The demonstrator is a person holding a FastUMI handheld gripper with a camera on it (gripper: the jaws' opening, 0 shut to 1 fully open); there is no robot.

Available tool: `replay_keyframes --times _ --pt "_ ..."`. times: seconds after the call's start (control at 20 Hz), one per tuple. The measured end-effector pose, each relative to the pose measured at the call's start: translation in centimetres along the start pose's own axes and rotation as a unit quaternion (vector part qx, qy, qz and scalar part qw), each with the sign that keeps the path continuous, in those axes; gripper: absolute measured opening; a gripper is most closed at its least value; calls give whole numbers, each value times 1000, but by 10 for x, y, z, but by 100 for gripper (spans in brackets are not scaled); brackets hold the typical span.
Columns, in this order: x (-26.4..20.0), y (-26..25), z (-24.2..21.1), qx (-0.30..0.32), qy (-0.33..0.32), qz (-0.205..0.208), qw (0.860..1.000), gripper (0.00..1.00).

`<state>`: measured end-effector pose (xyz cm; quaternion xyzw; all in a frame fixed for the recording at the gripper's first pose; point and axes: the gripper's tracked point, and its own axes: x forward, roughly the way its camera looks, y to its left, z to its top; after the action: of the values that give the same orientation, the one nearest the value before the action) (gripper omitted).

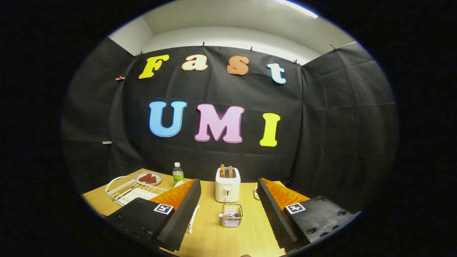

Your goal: Take the plate from the dish rack, then take the spoon from the basket and place it into the plate.

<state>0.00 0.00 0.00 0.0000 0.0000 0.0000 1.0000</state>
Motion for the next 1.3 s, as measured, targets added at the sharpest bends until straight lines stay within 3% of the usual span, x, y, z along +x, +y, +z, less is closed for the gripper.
replay_keyframes --times 0.95,1.1,1.3 --pt "-3 3 -23 12 33 -12 999 97" --pt "5 13 -22 8 32 2 999 97" --pt "32 46 -18 -1 40 54 998 98"
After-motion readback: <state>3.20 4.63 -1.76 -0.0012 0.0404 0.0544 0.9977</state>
